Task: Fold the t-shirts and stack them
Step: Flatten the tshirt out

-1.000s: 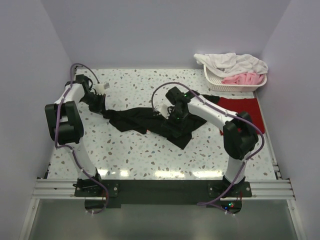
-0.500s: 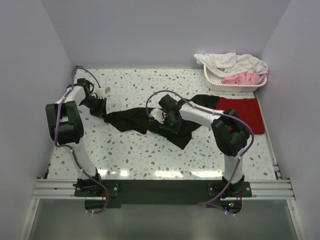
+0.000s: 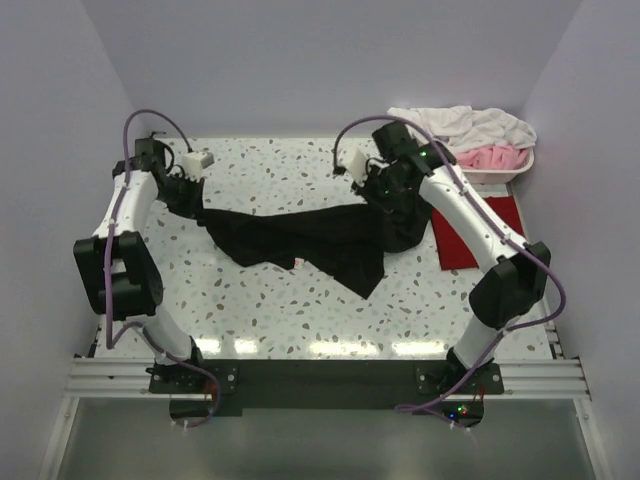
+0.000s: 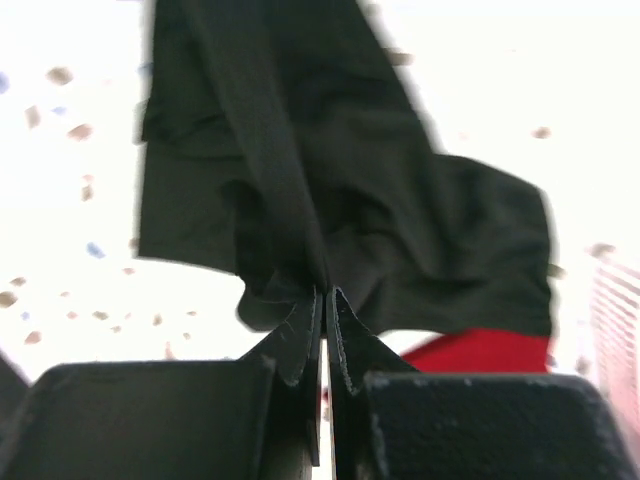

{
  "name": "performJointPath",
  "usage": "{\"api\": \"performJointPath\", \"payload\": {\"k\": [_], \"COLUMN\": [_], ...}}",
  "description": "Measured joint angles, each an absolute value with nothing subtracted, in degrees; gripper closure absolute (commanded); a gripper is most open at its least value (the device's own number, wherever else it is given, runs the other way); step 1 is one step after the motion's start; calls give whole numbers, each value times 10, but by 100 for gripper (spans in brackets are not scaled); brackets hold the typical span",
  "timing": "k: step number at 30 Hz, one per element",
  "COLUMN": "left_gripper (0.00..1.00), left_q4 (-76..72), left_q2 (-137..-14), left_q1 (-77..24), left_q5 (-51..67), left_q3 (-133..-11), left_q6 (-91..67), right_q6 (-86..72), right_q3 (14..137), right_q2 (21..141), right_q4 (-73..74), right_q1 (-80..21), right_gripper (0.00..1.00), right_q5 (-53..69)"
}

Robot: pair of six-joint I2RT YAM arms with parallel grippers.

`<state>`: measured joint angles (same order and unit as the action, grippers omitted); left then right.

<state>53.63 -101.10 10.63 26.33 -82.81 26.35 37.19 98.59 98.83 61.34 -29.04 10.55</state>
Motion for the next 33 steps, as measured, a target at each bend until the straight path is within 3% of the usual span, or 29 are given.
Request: {"api": "performJointPath", "payload": {"k": [6,13,15,25,33], "left_gripper": [100,100,100,100,100], "left_q4": [521,452,405,137,70], "left_q2": [-998,-1158,-1174,-934,-798], "left_q1": [105,101,98,90,90], "left_q5": [267,264,259,211,173], "left_q3": [-915,-1253,-1313,-1159,-1065], "left_q6": [255,179,156,155,187], "right_q6": [375,368,369,386,417], "right_q3": [1110,1391,1423,1331,1224], "right_q2": [1046,1223,1232,1063,945], "right_q4": [613,551,507,306,247], "right_q1": [-211,-190,-182,-175,-173], "right_gripper": [100,100,100,100,100], "right_q5": [98,39,29,37,74]}}
